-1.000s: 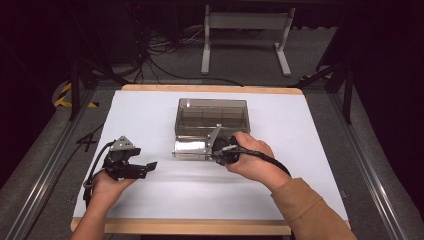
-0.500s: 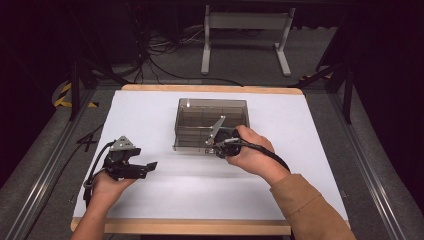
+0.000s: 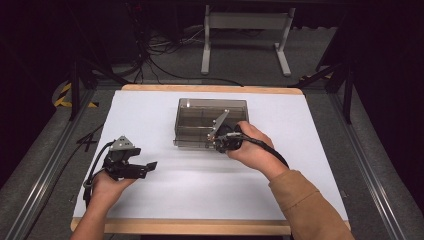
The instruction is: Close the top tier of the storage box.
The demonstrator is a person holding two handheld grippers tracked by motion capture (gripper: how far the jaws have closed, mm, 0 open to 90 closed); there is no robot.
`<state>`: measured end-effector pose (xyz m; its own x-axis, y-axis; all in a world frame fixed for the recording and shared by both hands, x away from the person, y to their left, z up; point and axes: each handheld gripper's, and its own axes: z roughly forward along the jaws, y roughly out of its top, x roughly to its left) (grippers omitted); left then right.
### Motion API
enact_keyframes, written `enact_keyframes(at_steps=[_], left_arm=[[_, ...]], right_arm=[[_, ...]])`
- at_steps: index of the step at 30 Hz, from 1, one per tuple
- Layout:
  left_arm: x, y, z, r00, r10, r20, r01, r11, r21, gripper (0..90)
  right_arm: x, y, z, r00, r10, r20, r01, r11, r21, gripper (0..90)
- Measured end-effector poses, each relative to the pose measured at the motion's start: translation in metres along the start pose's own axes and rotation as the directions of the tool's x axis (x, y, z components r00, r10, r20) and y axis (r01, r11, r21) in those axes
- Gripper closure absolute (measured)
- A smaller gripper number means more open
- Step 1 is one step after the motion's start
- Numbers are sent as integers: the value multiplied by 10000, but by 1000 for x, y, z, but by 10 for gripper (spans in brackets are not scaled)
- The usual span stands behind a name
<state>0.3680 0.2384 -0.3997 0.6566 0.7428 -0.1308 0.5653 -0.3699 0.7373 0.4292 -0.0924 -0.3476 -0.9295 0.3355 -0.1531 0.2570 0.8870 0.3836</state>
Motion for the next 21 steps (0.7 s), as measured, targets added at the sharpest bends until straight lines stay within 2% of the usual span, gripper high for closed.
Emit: enact_keyframes(at_steps=[9, 21], left_arm=[[0, 0, 0, 10000, -7, 1, 7, 10000, -4, 187], [0, 0, 0, 10000, -35, -14, 35, 10000, -31, 187]], right_arm=[[-10, -2, 2, 9993, 352, 147, -349, 9991, -229, 900], [-20, -3, 7, 9955, 756, 565, -723, 9956, -593, 900]])
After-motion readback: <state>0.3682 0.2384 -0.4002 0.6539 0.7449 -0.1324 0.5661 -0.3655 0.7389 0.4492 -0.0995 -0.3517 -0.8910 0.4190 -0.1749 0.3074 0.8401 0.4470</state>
